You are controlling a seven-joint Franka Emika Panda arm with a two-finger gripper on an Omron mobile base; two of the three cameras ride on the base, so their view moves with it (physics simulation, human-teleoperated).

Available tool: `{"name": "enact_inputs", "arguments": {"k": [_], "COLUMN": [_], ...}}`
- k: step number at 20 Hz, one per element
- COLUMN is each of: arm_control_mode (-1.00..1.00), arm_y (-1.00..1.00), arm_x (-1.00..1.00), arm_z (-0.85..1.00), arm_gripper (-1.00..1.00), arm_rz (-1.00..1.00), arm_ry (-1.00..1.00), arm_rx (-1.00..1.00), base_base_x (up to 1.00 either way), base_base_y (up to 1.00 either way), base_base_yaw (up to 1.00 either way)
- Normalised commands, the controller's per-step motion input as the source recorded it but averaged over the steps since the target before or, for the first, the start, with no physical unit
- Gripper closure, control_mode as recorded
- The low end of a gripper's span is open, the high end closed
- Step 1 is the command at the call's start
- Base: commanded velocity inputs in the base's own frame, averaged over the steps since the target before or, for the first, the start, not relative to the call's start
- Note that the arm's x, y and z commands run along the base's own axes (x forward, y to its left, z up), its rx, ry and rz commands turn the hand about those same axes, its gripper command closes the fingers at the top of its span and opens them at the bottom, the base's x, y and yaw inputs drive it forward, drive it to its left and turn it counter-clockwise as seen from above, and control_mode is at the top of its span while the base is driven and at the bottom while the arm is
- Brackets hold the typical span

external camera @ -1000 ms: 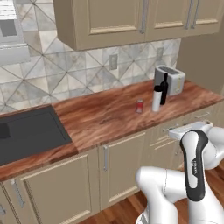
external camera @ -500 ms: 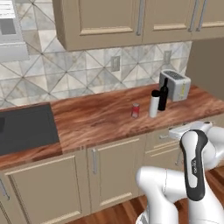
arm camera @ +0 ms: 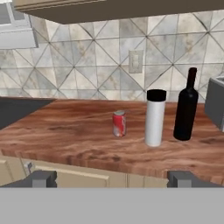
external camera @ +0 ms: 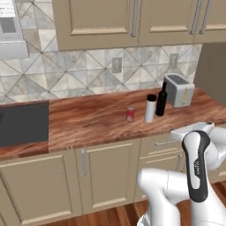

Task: Move the drinks to the dining counter.

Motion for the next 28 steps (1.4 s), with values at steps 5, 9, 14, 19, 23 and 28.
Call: {"name": "enact_inputs", "arguments": {"k": [5,9,14,19,23,28], "arm_control_mode": [1.0,1.0,1.0,1.0,1.0,1.0], "arm_y": [0.0,0.0,0.0,0.0,0.0,0.0], "arm_x": [0.0,0.0,0.0,0.0,0.0,0.0], "arm_z": [0.0,0.0,0.0,0.0,0.0,0.0], "arm_gripper": [-1.0,-1.0,-1.0,-1.0,-1.0,-1.0], "arm_rz": [0.0,0.0,0.0,0.0,0.0,0.0], "arm_ry": [0.0,0.0,0.0,0.0,0.0,0.0], "arm_rx": [0.0,0.0,0.0,0.0,0.0,0.0], "base_base_x": [0.29,0.32,0.34,0.34,0.43,0.5], "base_base_y": [-0.36,-0.4,-0.48,-0.54,-0.43,-0.33], "base_base_yaw": [0.26,0.27,0.27,0.26,0.23,0.16]}}
